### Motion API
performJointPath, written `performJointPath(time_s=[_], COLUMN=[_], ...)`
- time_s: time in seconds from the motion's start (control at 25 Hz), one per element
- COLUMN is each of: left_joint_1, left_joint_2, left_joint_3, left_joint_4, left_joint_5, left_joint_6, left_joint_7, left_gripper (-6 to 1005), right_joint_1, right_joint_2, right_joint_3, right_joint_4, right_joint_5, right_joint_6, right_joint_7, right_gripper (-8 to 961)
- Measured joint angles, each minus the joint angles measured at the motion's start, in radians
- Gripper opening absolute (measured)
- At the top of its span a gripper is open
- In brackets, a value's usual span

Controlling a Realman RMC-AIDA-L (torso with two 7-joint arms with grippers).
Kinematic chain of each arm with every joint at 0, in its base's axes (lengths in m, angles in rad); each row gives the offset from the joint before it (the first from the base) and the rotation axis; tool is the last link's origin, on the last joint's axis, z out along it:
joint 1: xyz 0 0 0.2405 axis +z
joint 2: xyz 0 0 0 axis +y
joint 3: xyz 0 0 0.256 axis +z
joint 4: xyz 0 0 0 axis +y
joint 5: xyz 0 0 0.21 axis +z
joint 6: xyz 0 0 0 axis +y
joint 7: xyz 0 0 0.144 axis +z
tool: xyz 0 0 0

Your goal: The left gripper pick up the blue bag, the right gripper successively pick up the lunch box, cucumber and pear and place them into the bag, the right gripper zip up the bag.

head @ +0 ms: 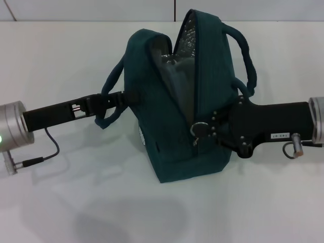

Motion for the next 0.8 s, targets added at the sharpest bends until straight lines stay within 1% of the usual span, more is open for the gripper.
performJointPath(time_s=[0.2,0.32,0.4,0.52,0.64,0.72,0.76,0.8], left_joint_1=[-0.003,0.007,0.028,0.064,0.099,0.117,0.132,0.132], left_joint_2=[-0.001,0.002,0.002,-0.004,-0.019,-0.029,-0.041,-0.041], left_joint_3=[0.0,0.0,0.0,0.0,0.002,0.006,0.007,0.007], left_joint_4=[0.0,-0.001,-0.001,-0.003,-0.026,-0.054,-0.081,-0.081], left_joint_5=[-0.018,-0.051,-0.084,-0.105,-0.103,-0.1,-0.099,-0.099], left_joint_6=[0.005,0.018,0.029,0.035,0.036,0.036,0.036,0.036], left_joint_7=[0.064,0.138,0.218,0.321,0.416,0.489,0.559,0.559], left_gripper=[223,225,277,354,432,502,537,572], right_joint_1=[0.006,0.007,0.008,0.006,0.011,0.024,0.029,0.033], right_joint_2=[0.0,0.0,0.0,0.0,0.0,0.0,0.0,0.0], right_joint_3=[0.0,0.001,0.004,0.006,0.003,0.001,0.003,0.004], right_joint_4=[-0.002,-0.005,-0.001,0.0,0.009,0.025,0.031,0.036], right_joint_5=[0.007,0.036,0.068,0.115,0.131,0.133,0.135,0.143], right_joint_6=[0.002,0.005,0.004,0.004,0.009,0.01,0.01,0.01], right_joint_7=[-0.005,-0.018,-0.037,-0.068,-0.075,-0.076,-0.076,-0.079], right_gripper=[25,26,26,27,27,27,27,27])
